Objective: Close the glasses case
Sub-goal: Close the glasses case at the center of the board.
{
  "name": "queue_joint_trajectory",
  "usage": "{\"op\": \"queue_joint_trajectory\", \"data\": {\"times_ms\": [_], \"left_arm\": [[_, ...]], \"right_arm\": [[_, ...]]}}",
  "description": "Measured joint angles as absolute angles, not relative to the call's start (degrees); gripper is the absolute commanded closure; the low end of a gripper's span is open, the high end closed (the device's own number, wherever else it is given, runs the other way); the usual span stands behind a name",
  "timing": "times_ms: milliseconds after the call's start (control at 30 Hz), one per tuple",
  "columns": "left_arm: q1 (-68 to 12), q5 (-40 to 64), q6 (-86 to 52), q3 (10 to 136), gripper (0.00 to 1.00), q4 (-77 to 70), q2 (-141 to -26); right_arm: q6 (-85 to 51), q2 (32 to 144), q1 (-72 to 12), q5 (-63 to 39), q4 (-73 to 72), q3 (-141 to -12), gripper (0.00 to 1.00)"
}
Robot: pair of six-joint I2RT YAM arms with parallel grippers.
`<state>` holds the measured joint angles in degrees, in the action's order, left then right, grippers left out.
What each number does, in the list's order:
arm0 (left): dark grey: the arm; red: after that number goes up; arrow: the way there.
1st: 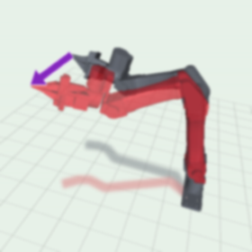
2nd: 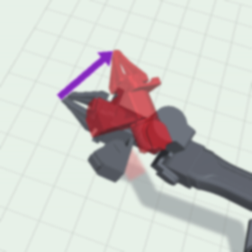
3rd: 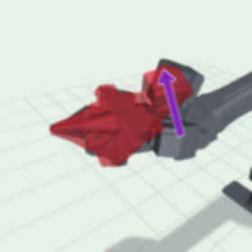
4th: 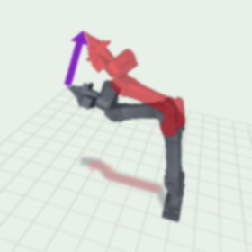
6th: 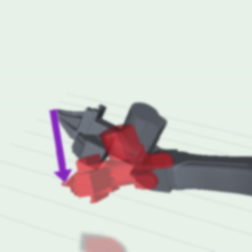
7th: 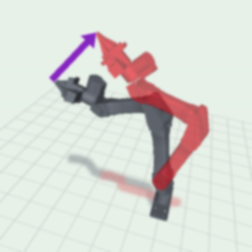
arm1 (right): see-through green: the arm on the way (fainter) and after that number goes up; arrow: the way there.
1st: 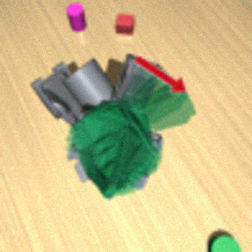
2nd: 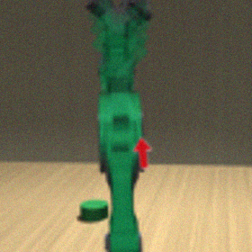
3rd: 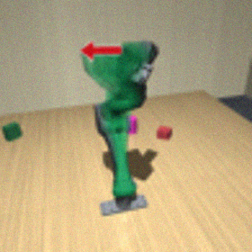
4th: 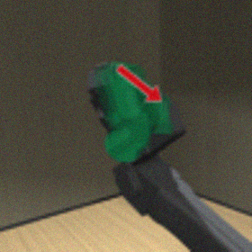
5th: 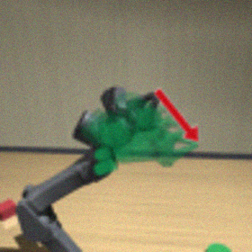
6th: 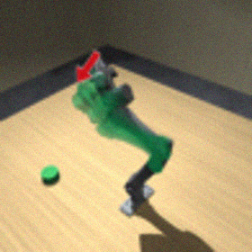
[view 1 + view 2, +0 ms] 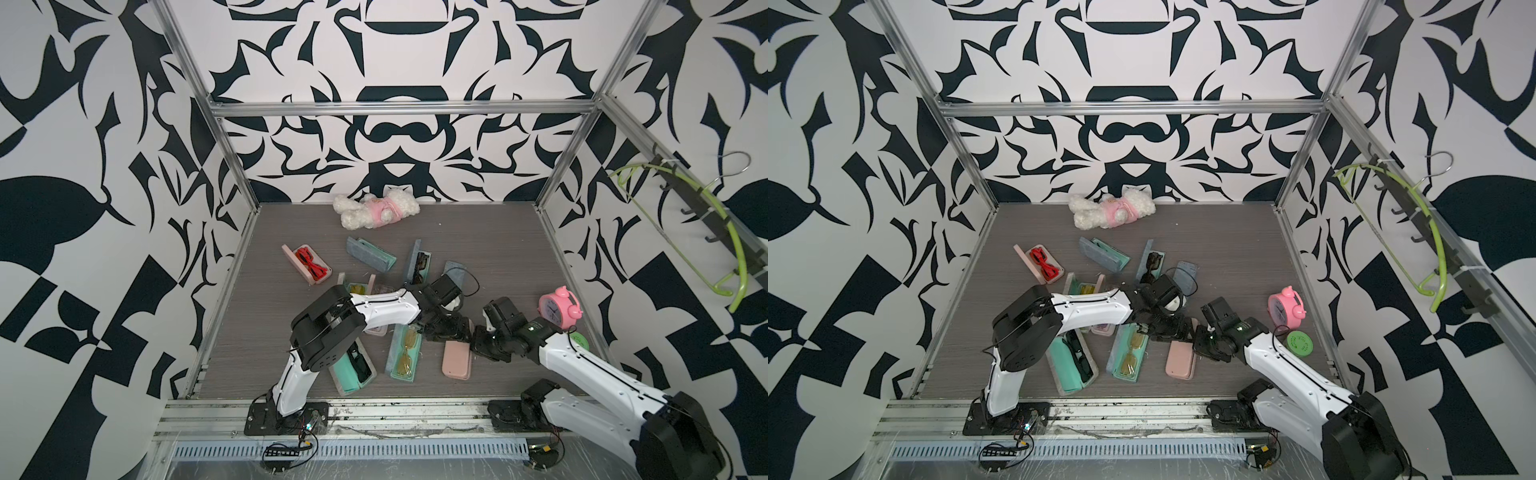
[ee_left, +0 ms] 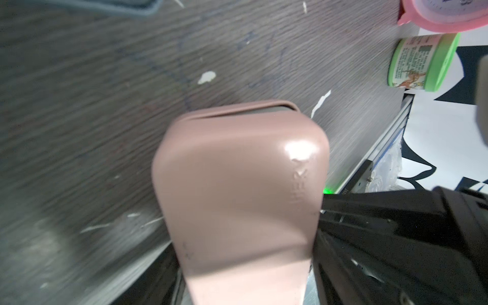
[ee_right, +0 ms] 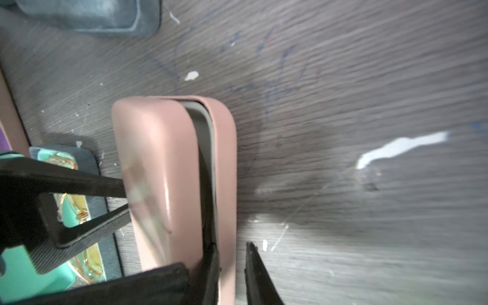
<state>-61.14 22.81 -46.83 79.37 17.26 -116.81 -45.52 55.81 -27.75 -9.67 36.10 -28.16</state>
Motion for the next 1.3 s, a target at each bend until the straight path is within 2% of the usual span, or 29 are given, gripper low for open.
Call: {"op": "queue_joint_trajectory", "data": {"times_ms": [500, 800, 1033, 1233, 1300], "left_arm": [[-61.41, 24.12, -46.54, 82.85, 0.31, 15.11, -117.64], [-61.41, 24.27, -46.41, 83.05, 0.33, 14.59, -118.17], [-61.41, 22.04, -45.95, 83.79, 0.34, 17.34, -120.40], [-61.41, 20.38, -45.89, 84.53, 0.16, 19.22, -120.86], [-61.41, 20.08, -46.26, 84.86, 0.09, 19.18, -120.84]], "right_arm": [[-42.00, 52.03, -22.28, -6.26, 46.17, -32.97, 0.59], [-40.27, 51.75, -19.84, -6.98, 47.99, -33.82, 0.57], [-38.76, 49.25, -16.60, -9.93, 46.57, -39.55, 0.56], [-38.39, 49.78, -16.32, -11.75, 46.33, -39.88, 0.55], [-38.48, 49.08, -16.32, -12.16, 46.39, -39.75, 0.51]]}}
